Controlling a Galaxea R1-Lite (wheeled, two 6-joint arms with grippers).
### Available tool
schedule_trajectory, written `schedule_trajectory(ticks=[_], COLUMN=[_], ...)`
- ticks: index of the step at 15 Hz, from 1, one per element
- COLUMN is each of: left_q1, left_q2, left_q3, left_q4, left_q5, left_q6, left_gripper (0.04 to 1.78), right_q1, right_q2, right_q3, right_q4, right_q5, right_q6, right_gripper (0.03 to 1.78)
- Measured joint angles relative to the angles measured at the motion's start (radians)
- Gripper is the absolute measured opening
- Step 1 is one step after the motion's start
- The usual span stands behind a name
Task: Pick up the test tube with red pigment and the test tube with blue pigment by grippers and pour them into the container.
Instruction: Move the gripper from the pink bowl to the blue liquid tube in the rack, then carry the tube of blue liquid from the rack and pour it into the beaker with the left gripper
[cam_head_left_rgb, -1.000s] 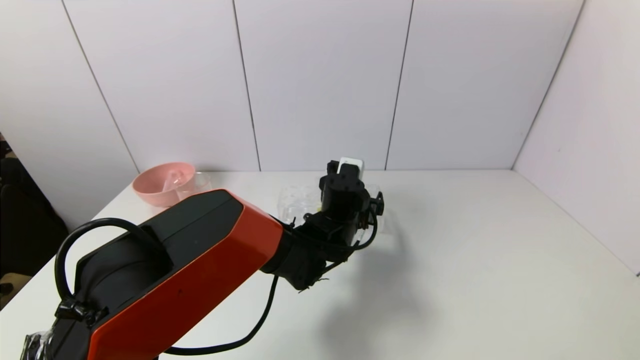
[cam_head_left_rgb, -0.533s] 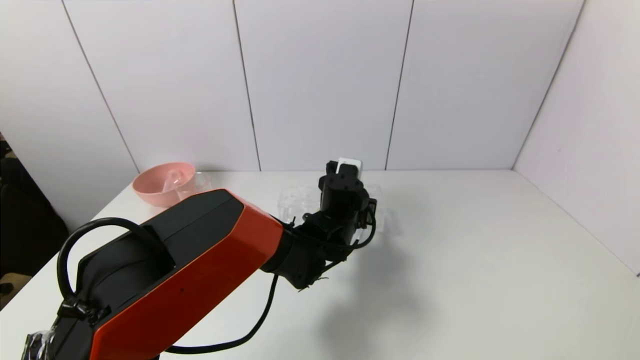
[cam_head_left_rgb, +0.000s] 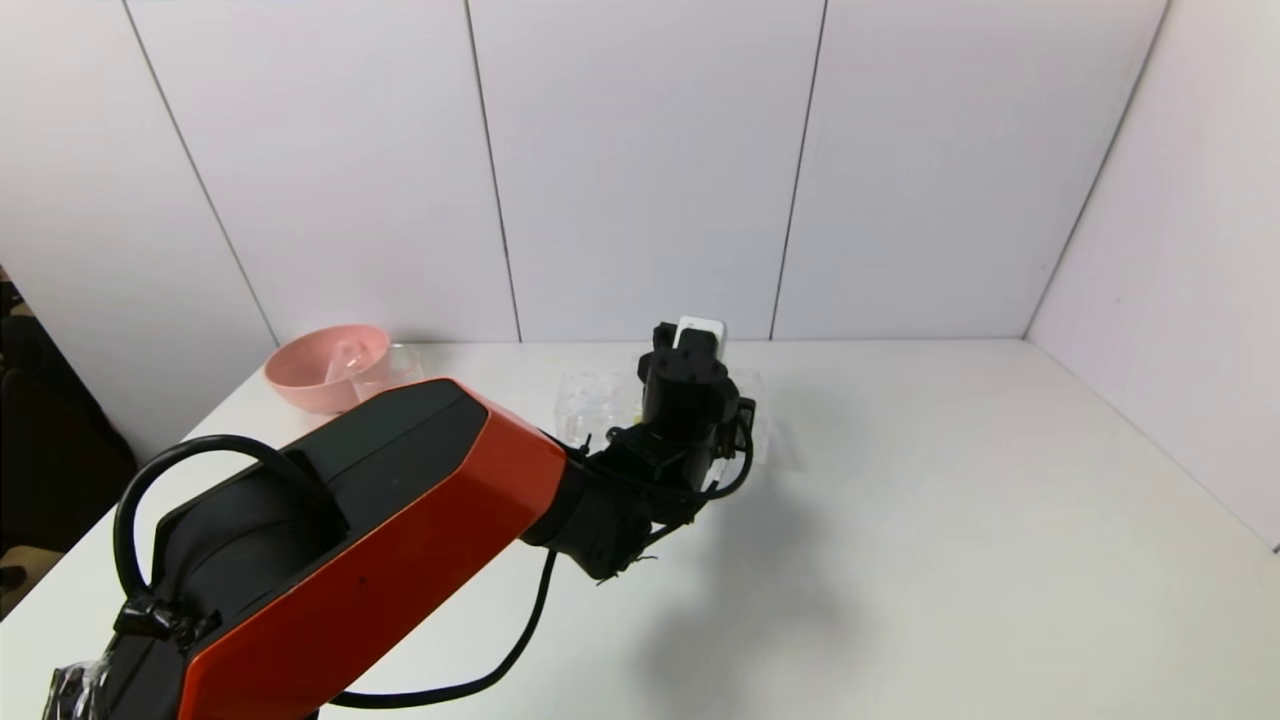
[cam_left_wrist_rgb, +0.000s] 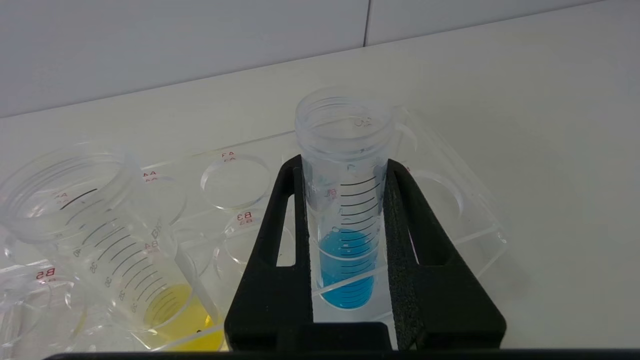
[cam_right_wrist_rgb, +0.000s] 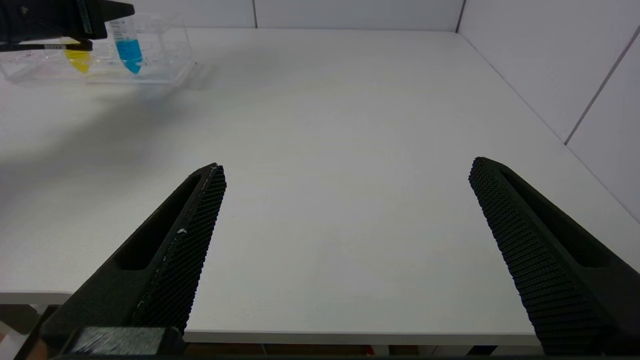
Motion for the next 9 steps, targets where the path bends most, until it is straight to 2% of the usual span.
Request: schedule_trajectory(ticks=[9], left_q1=[-0.004], left_q2=[-0.015], left_q3=[-0.009], left_q4=[0.006], left_q5=[0.000], left_q6=[0.008], left_gripper=[0.44], right_q1=[0.000], right_q2=[0.000], right_q3=[0.000], right_q4=[0.000], right_q5=[0.000], right_q6=[0.000], right_gripper=[1.77])
